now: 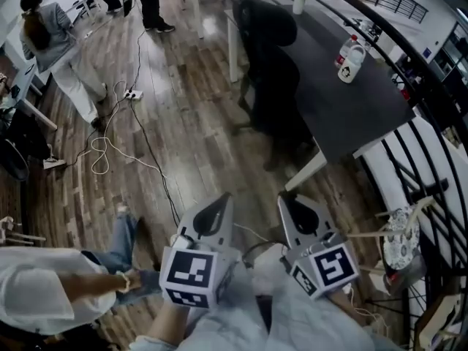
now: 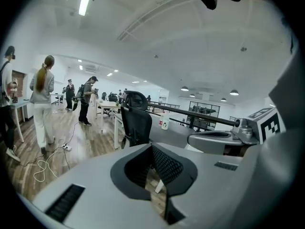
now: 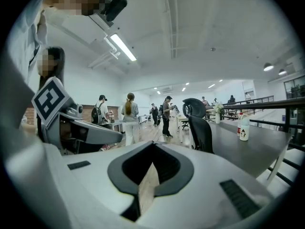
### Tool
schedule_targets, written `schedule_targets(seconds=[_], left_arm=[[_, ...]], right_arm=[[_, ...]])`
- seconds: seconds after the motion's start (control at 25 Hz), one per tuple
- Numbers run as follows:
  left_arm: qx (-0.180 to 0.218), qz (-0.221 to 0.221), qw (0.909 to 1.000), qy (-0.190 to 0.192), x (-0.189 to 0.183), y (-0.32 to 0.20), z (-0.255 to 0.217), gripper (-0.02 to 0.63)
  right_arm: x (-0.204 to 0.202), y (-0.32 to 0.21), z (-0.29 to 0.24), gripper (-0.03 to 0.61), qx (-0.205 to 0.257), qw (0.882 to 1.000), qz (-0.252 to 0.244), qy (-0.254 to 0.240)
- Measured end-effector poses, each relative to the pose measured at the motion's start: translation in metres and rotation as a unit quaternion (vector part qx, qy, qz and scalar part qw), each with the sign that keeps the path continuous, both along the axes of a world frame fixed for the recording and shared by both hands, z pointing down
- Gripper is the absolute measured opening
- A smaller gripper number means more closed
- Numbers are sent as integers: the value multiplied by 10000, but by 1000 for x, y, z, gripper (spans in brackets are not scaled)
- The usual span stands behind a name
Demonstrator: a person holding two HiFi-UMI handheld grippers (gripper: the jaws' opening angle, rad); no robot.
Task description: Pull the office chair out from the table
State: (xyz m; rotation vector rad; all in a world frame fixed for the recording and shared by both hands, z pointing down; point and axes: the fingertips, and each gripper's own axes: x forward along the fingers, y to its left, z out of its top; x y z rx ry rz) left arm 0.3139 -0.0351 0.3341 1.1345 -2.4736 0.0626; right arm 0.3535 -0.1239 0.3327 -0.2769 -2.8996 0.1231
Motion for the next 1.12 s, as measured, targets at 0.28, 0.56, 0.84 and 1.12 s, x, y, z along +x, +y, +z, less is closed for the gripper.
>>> schedule_targets(seconds=[0.28, 0.56, 0.84, 1.12], left_arm=[[38, -484, 9988, 67, -17, 26, 4, 6], [113, -889, 9960, 31, -48, 43, 1, 6], [83, -1177, 9930, 16, -101, 30, 0, 6], [101, -1504, 9886, 12, -181, 5, -10, 6]], right_arm=[[-13, 8, 1, 2, 115, 9996, -218, 119], [-49, 9, 5, 2, 119, 9987, -495, 98], [-117, -3, 8, 2, 102, 9964, -845, 20], [-201, -27, -1, 2, 89, 9926, -1213, -18]])
